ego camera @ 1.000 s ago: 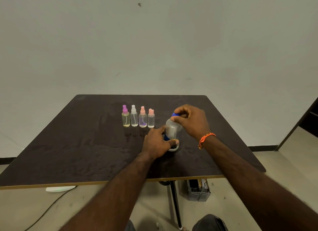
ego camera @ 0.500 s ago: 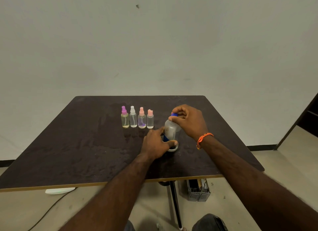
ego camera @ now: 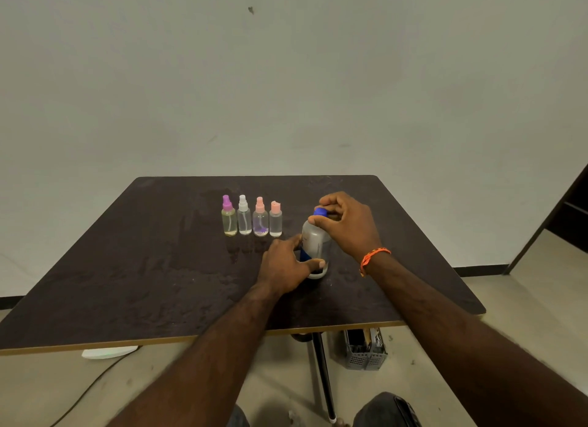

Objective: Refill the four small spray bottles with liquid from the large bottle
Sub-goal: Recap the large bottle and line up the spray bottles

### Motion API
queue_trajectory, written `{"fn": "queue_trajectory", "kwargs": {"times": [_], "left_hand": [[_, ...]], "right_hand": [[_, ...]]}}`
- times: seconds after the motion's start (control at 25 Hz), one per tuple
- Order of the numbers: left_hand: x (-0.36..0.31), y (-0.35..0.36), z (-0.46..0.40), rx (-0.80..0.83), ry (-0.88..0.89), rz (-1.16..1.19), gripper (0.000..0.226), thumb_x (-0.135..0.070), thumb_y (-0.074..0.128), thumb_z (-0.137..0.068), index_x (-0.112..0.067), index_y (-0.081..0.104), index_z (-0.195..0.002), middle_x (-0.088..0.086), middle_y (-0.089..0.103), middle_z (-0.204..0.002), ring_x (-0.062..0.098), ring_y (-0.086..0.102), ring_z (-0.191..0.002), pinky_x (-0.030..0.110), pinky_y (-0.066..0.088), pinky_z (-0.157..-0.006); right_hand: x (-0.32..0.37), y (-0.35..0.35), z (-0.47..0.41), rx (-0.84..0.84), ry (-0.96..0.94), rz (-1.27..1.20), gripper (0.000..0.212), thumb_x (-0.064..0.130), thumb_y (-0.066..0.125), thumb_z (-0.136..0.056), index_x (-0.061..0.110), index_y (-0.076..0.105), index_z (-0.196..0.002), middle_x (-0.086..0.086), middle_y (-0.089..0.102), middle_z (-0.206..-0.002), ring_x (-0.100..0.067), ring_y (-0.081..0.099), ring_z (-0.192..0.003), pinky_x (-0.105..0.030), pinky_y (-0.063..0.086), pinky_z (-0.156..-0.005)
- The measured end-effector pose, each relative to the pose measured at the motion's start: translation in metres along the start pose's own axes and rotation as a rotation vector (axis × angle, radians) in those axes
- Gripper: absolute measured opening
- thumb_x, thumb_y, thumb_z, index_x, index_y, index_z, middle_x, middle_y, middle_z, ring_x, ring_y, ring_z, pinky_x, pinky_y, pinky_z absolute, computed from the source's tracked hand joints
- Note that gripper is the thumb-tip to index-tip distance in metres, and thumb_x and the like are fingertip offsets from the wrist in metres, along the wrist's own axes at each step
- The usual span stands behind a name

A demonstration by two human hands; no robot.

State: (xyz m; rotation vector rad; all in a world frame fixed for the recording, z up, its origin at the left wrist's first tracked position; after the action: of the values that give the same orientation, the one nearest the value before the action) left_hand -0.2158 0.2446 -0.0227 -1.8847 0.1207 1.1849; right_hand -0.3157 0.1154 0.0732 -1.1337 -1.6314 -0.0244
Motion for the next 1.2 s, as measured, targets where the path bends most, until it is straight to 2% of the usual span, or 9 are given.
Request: {"fn": "queue_trajectory", "kwargs": {"times": [0.08,0.16,0.28,0.36,0.56,0.88,1.0,1.08,1.2], "left_hand": [[-0.001,-0.001,0.001,-0.015,0.013,0.004,0.089,-0.078,0.071,-0.062,-0.029,0.064,-0.136,-0.012,0.073,-0.125,0.007,0.068,-0.113,0.042,0.058,-0.100],[-0.001,-0.002,0.003,-0.018,0.023,0.022,0.087,-0.076,0.072,-0.062,-0.029,0.065,-0.135,-0.013,0.074,-0.125,0.006,0.068,-0.112,0.041,0.059,-0.100],[-0.002,-0.003,0.006,-0.034,0.057,0.052,0.075,-0.066,0.078,-0.069,-0.031,0.066,-0.134,-0.015,0.075,-0.123,0.002,0.069,-0.112,0.040,0.059,-0.101],[-0.002,-0.001,0.005,-0.044,0.070,0.054,0.071,-0.062,0.080,-0.072,-0.031,0.067,-0.134,-0.015,0.075,-0.123,0.001,0.068,-0.114,0.040,0.059,-0.101],[-0.021,0.022,-0.010,-0.042,0.116,0.035,0.069,-0.066,0.078,-0.074,-0.036,0.065,-0.135,-0.018,0.073,-0.123,0.004,0.066,-0.119,0.042,0.057,-0.102],[-0.060,0.066,-0.036,0.127,0.139,-0.026,0.057,-0.044,0.072,-0.088,-0.029,0.057,-0.141,-0.007,0.070,-0.131,0.011,0.062,-0.123,0.046,0.053,-0.108],[-0.057,0.067,-0.034,0.145,0.100,-0.066,0.070,-0.056,0.067,-0.084,-0.027,0.052,-0.146,-0.003,0.067,-0.136,0.015,0.060,-0.127,0.048,0.053,-0.108],[-0.052,0.061,-0.031,0.135,0.086,-0.110,0.083,-0.048,0.071,-0.089,-0.022,0.038,-0.161,0.002,0.057,-0.150,0.020,0.047,-0.142,0.049,0.044,-0.118],[-0.037,0.040,-0.025,0.055,0.081,-0.161,0.083,-0.036,0.073,-0.094,-0.020,0.031,-0.164,0.001,0.056,-0.152,0.019,0.042,-0.144,0.041,0.038,-0.121]], "right_hand": [[-0.002,0.001,0.001,-0.015,0.024,0.053,0.056,0.044,0.087,-0.070,0.024,0.058,-0.112,0.010,0.066,-0.097,-0.003,0.065,-0.087,-0.020,0.056,-0.078],[-0.011,0.004,0.009,0.039,0.068,0.055,0.071,0.052,0.086,-0.068,0.024,0.052,-0.123,0.011,0.062,-0.107,-0.005,0.062,-0.095,-0.020,0.052,-0.081],[-0.036,0.011,0.027,0.193,0.177,-0.040,0.071,0.045,0.084,-0.071,0.027,0.051,-0.131,0.012,0.061,-0.122,-0.009,0.062,-0.110,-0.030,0.053,-0.094],[-0.046,0.009,0.034,0.204,0.173,-0.073,0.064,0.036,0.083,-0.075,0.031,0.053,-0.131,0.014,0.063,-0.123,-0.005,0.062,-0.111,-0.032,0.054,-0.097],[-0.055,-0.020,0.034,0.109,0.117,-0.045,0.061,0.029,0.081,-0.080,0.030,0.054,-0.134,0.016,0.063,-0.120,0.000,0.062,-0.105,-0.015,0.049,-0.084],[-0.097,-0.062,0.031,-0.001,0.200,-0.055,0.058,0.028,0.082,-0.079,0.031,0.056,-0.131,0.011,0.067,-0.121,-0.004,0.065,-0.106,-0.036,0.056,-0.095],[-0.102,-0.058,0.035,-0.002,0.202,-0.079,0.066,0.036,0.082,-0.078,0.030,0.051,-0.136,0.013,0.062,-0.128,-0.004,0.062,-0.112,-0.037,0.054,-0.097],[-0.097,-0.058,0.040,-0.105,0.173,-0.006,0.075,0.039,0.082,-0.076,0.025,0.045,-0.140,0.012,0.054,-0.132,-0.007,0.057,-0.113,-0.031,0.051,-0.093],[-0.073,-0.057,0.053,-0.333,-0.055,0.120,0.053,0.031,0.081,-0.078,0.020,0.051,-0.120,0.007,0.052,-0.115,-0.008,0.052,-0.096,-0.023,0.048,-0.079]]}}
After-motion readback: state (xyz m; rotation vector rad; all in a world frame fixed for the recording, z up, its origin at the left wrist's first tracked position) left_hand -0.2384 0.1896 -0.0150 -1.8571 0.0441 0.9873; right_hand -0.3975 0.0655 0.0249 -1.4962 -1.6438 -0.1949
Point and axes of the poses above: each hand's wrist, its own z-axis away from the middle knuckle, its own y-axis out of the palm, x = y × z, the point moved 2 cm from there along -z, towards the middle knuckle
